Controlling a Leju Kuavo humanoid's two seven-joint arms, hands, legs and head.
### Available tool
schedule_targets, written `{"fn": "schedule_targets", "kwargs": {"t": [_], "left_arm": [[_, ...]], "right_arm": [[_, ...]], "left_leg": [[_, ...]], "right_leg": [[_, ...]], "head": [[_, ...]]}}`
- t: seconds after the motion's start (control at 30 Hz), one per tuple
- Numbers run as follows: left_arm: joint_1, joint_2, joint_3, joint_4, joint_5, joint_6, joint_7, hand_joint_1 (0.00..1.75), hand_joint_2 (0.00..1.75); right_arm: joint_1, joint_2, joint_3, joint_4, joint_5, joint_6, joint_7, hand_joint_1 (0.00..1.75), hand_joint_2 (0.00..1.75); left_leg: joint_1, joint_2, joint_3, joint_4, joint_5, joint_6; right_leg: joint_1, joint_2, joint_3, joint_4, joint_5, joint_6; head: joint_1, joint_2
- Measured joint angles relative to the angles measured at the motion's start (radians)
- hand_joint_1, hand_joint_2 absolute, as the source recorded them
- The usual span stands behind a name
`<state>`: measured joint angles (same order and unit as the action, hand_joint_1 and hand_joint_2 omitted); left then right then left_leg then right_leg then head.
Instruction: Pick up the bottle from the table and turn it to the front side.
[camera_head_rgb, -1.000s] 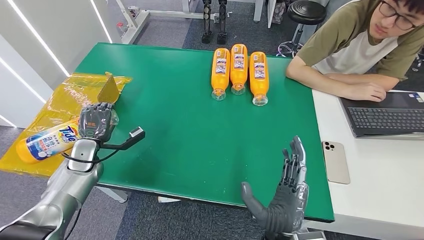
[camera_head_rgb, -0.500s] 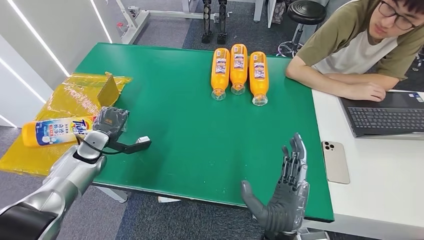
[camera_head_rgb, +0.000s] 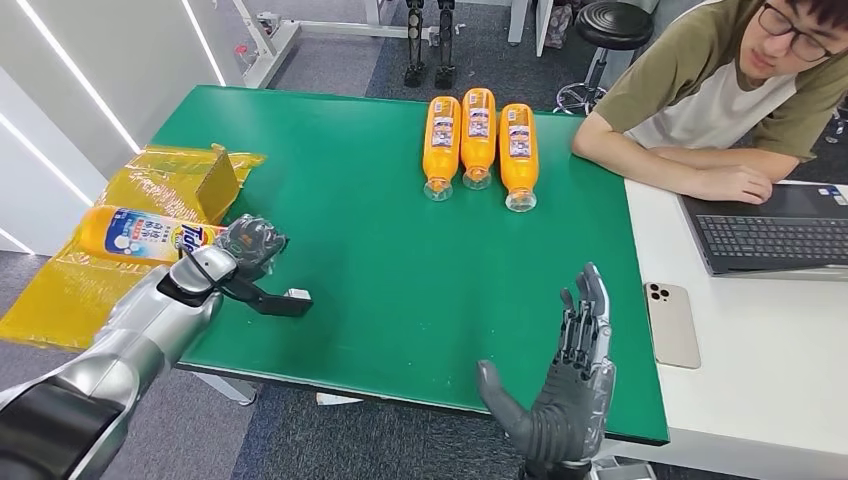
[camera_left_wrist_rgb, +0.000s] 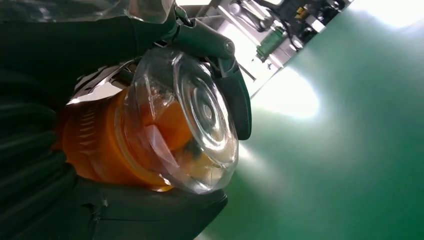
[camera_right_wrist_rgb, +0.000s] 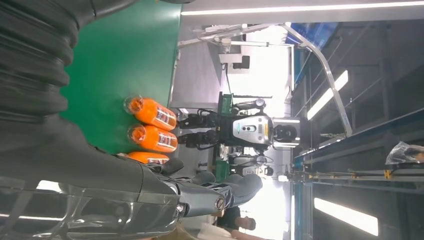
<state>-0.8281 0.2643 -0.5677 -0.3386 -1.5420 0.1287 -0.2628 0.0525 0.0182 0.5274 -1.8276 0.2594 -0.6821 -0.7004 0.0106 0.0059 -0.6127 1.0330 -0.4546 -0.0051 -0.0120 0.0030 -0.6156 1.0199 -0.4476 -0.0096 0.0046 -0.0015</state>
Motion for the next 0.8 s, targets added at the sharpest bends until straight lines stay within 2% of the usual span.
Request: {"fn": "schedule_targets", "kwargs": {"t": [0.17, 0.57, 0.8], "left_arm": [[-0.016, -0.028, -0.006, 0.011, 0.019, -0.027, -0.010, 1.75, 1.75], [0.016, -0.034, -0.005, 0.027, 0.069, -0.008, 0.001, 1.75, 1.75], [0.090, -0.050, 0.044, 0.035, 0.140, 0.047, 0.013, 1.75, 1.75]], "right_arm": [[0.000, 0.000, 0.001, 0.000, 0.002, 0.000, 0.000, 0.00, 1.75], [0.000, 0.000, 0.001, 0.001, 0.001, 0.000, 0.000, 0.00, 1.75], [-0.009, 0.002, 0.006, 0.021, 0.002, 0.000, 0.000, 0.00, 1.75]], "left_leg": [[0.000, 0.001, 0.000, 0.000, 0.000, 0.000], [0.000, 0.001, 0.000, 0.000, 0.000, 0.000], [0.000, 0.000, 0.000, 0.000, 0.000, 0.000]], "right_leg": [[0.000, 0.001, 0.000, 0.000, 0.000, 0.000], [0.000, 0.000, 0.000, 0.000, 0.000, 0.000], [0.000, 0.000, 0.001, 0.000, 0.000, 0.000]], "head": [[0.000, 0.000], [0.000, 0.000], [0.000, 0.000]]}}
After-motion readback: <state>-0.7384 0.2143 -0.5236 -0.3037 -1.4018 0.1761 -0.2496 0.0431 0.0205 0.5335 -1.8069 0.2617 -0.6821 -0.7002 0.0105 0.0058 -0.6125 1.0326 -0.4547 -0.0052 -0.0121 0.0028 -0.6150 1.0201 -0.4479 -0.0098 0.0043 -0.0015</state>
